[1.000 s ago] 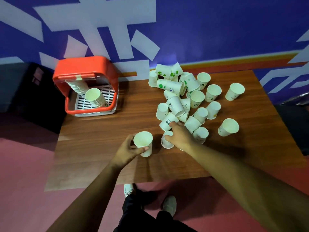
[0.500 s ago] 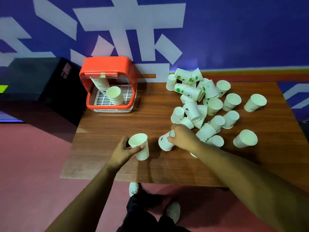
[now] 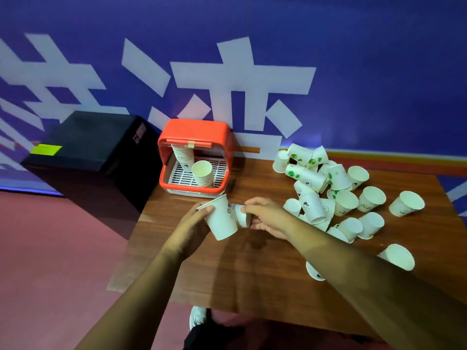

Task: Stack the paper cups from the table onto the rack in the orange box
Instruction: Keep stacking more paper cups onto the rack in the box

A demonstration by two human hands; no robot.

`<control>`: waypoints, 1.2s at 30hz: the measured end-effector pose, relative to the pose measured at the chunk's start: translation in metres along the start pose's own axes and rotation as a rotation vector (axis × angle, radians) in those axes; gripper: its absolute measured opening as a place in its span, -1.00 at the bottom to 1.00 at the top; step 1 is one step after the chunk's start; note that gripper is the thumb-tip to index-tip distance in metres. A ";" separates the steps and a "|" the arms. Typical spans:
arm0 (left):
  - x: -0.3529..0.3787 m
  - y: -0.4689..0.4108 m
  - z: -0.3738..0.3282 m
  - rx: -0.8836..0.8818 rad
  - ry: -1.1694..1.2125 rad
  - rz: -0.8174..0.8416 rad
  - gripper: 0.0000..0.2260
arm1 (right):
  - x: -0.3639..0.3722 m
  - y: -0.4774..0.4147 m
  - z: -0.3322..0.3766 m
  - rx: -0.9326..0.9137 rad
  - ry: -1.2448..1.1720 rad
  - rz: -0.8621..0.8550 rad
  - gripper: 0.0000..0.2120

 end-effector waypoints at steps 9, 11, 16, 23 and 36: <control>-0.072 -0.051 -0.045 -0.082 0.110 -0.011 -0.43 | 0.070 -0.066 0.027 0.112 -0.036 0.340 -0.44; -0.090 -0.066 -0.056 -0.099 0.135 0.013 -0.42 | 0.083 -0.086 0.033 0.112 -0.067 0.336 -0.55; -0.137 -0.111 -0.085 -0.069 0.100 0.080 -0.55 | 0.096 -0.134 0.052 0.067 -0.078 0.109 -0.59; -0.191 -0.158 -0.103 0.025 -0.060 -0.070 -0.41 | 0.091 -0.169 0.091 -0.223 0.161 -0.386 -0.22; -0.205 -0.166 -0.100 0.047 -0.038 -0.076 -0.49 | 0.118 -0.206 0.085 -0.422 0.543 -0.516 -0.22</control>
Point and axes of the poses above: each hand's wrist, its own y-axis away from the middle knuckle, its own x-axis out of the palm, z = x × y, the point moved 2 cm from there along -y, towards the middle knuckle, and after that the axes turned 5 degrees about y, right-handed, at the moved point
